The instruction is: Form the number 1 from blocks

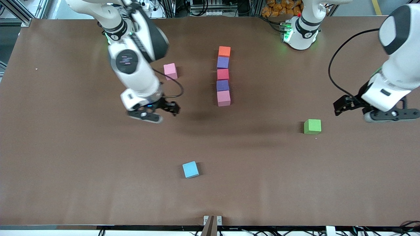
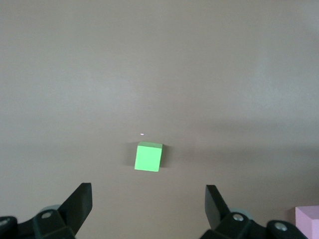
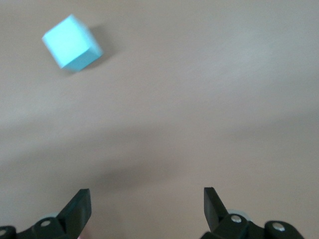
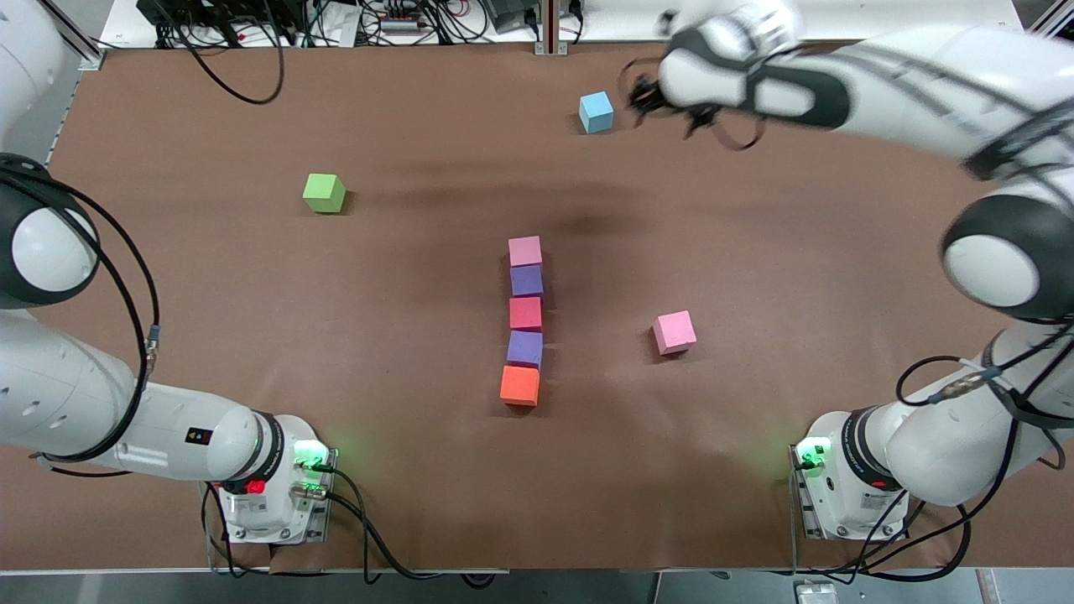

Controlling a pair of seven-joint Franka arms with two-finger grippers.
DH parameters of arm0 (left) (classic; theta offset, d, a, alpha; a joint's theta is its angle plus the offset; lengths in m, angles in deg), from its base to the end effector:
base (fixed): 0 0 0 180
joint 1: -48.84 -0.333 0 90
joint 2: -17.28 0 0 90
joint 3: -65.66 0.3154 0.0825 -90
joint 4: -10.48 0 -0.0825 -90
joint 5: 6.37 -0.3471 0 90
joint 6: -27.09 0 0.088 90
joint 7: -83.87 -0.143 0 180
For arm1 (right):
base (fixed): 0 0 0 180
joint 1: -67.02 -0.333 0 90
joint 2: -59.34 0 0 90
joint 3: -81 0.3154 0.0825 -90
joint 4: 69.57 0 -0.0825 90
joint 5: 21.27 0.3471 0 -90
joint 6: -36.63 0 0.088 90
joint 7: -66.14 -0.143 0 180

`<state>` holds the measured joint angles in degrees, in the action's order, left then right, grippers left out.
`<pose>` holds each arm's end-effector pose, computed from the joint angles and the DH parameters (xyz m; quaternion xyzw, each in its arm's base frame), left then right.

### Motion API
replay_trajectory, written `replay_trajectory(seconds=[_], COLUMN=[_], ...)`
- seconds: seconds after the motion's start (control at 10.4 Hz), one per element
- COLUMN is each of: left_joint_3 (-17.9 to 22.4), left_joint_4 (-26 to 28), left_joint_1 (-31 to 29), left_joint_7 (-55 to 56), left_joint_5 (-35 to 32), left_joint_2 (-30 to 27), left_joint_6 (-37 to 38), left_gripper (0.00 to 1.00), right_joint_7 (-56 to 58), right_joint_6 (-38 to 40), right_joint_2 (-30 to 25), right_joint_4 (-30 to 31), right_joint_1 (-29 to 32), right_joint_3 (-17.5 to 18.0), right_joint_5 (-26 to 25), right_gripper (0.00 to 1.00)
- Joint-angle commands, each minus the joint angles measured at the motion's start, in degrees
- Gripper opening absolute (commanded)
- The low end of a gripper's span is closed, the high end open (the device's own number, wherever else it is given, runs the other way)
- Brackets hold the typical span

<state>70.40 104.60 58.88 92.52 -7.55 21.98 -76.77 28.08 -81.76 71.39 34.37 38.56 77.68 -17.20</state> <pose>0.5616 -0.0512 0.5344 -0.9986 -0.0269 -0.0454 0.0080 0.5297 0.2570 0.4074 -0.9912 0.1278 -0.0046 0.0329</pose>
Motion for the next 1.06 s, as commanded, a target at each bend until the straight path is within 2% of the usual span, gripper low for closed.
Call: replay_trajectory(seconds=[0.0,0.1,0.29,0.48,0.67,0.96], left_joint_3=[0.98,0.54,-0.34,-4.81,-7.63,-8.08], left_joint_4=[-6.65,-7.54,-7.55,-7.55,-7.64,-7.55], left_joint_1=[-1.50,-2.38,-4.92,-9.14,-12.40,-12.94], left_joint_7=[-1.45,-1.27,-1.27,-1.01,-1.01,-1.10], left_joint_5=[4.15,5.13,4.96,4.35,4.26,4.08], left_joint_2=[-0.14,-1.01,-3.03,-3.12,-3.21,-3.21], left_joint_6=[6.63,7.52,9.10,9.99,10.52,10.69], left_gripper=[1.00,1.00,1.00,1.00,1.00,1.00], right_joint_7=[5.35,8.41,12.48,12.57,15.02,16.79], right_joint_6=[9.01,13.75,21.68,23.19,27.66,31.37], right_joint_2=[-5.36,-5.38,-5.03,-5.11,-4.94,-6.25], right_joint_4=[-1.96,-5.38,-13.64,-16.74,-20.52,-20.88], right_joint_1=[11.37,15.76,26.83,29.16,30.48,30.40], right_joint_3=[3.23,4.10,9.01,8.86,9.12,8.94], right_joint_5=[-0.12,-0.12,-0.12,-1.60,-5.90,-6.01], right_gripper=[1.00,1.00,1.00,1.00,1.00,1.00])
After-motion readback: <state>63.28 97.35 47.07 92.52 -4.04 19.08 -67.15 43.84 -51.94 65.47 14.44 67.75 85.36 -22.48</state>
